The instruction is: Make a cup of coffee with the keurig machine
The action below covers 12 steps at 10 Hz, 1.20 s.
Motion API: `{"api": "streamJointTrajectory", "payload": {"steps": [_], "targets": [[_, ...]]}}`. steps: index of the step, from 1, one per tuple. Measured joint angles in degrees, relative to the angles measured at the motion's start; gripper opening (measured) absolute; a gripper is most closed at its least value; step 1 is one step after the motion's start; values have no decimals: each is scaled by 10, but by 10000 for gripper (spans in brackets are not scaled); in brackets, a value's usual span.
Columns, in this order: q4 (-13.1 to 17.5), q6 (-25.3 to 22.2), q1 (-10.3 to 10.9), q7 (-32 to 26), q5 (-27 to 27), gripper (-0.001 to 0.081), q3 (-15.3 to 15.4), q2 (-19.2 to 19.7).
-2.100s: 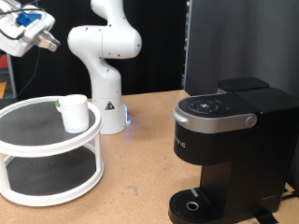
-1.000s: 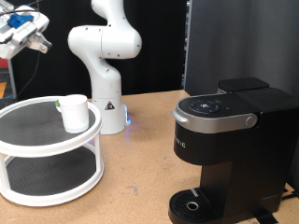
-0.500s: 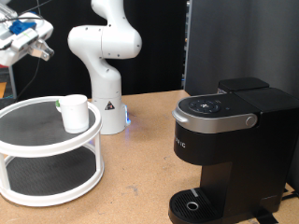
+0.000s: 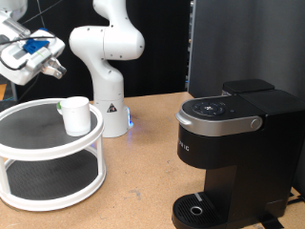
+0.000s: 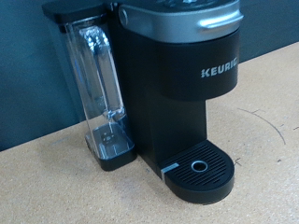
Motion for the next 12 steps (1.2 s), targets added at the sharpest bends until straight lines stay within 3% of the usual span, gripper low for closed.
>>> {"api": "streamJointTrajectory", "payload": {"steps": [4,8,10,11,12], "targets": [[-47,48,-2,-43,-23,5,1,-1],[-72,62,-8,-73,-38,5,-8,-1],[-77,58,-19,-86,-43,252,-21,-3],[-78,50,-24,-95,-44,252,-32,-3],[-77,41,-28,-102,-44,444,-42,-4]]}}
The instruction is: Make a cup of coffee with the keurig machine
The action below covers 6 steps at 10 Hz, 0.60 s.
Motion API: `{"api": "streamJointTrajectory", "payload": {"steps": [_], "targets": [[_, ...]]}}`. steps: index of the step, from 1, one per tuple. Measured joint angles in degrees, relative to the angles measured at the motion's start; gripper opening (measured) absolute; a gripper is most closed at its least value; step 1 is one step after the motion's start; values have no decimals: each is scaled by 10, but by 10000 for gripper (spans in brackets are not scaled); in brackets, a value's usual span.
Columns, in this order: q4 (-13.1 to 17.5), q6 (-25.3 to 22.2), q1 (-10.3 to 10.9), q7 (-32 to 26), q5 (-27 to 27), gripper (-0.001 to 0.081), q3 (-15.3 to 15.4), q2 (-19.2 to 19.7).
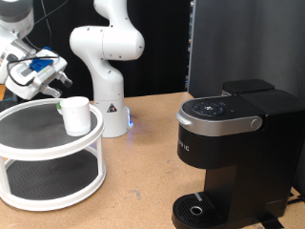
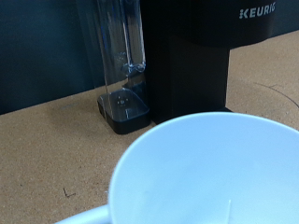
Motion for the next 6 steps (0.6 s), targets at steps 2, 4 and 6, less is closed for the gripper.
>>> {"api": "streamJointTrajectory", "payload": {"steps": [2,4,6], "targets": [[0,-3,-6,-1,1,651,-9,-1],[-5,14,-7,2,13,771,-9,-2],[-18,45,-7,7,25,800,-4,-2]]}}
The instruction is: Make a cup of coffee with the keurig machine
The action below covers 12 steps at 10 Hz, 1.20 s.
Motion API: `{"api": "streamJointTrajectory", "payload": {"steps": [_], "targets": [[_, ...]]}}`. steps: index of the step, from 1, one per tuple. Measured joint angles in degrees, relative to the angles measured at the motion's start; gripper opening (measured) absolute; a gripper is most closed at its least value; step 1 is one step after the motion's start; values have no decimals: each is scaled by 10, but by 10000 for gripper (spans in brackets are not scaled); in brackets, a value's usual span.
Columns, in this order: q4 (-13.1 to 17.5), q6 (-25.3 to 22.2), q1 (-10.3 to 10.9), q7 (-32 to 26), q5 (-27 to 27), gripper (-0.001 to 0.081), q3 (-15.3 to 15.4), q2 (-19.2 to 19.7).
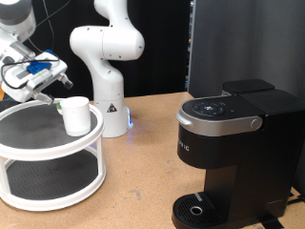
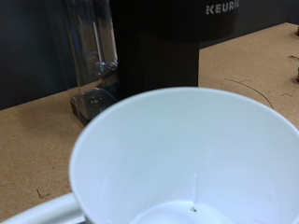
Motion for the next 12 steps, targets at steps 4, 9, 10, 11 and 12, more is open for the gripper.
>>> {"api": "streamJointTrajectory", "payload": {"steps": [4,9,10,11,12], "targets": [[-18,31,0,-1,17,806,2,0],[-32,71,6,-2,43,806,8,3],[-33,75,6,-4,43,806,10,4],[-35,81,7,-6,43,806,12,6],[-37,89,8,-8,43,806,14,7]]}}
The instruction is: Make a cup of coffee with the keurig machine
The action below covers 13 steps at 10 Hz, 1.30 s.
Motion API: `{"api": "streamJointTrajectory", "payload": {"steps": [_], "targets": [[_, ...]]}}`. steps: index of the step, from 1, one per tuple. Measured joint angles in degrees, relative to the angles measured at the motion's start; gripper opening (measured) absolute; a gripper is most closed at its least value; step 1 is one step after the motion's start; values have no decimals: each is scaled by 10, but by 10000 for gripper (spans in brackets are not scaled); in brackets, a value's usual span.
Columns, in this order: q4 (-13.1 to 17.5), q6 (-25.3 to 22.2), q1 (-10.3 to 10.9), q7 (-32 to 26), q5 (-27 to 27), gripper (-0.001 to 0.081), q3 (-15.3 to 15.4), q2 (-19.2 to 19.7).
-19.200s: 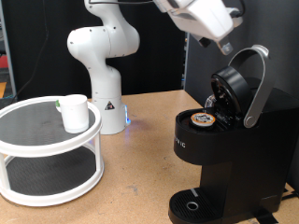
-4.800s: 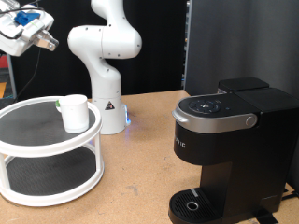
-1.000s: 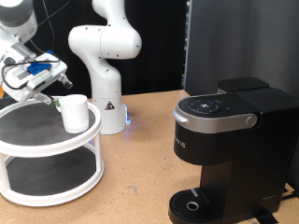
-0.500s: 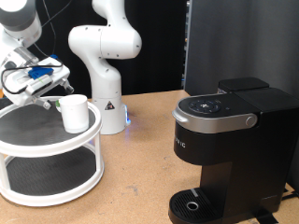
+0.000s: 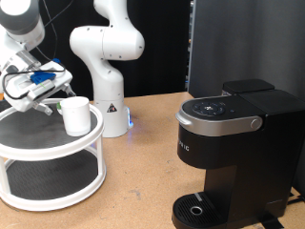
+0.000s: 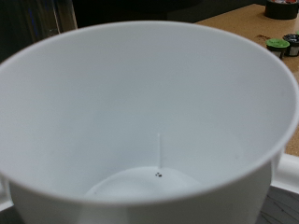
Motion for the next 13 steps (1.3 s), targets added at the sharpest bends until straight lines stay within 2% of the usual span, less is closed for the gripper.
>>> {"api": "streamJointTrajectory", "payload": {"steps": [6,7,8,9,10,11,12,13], "targets": [[-2,4,3,-7,0,783,2,14],[-2,4,3,-7,0,614,3,15],[-2,4,3,-7,0,614,3,15],[-2,4,3,-7,0,418,3,15],[-2,4,3,-8,0,418,3,15],[-2,4,3,-8,0,270,3,15],[-2,4,3,-8,0,270,3,15],[-2,4,3,-8,0,86,3,15]]}}
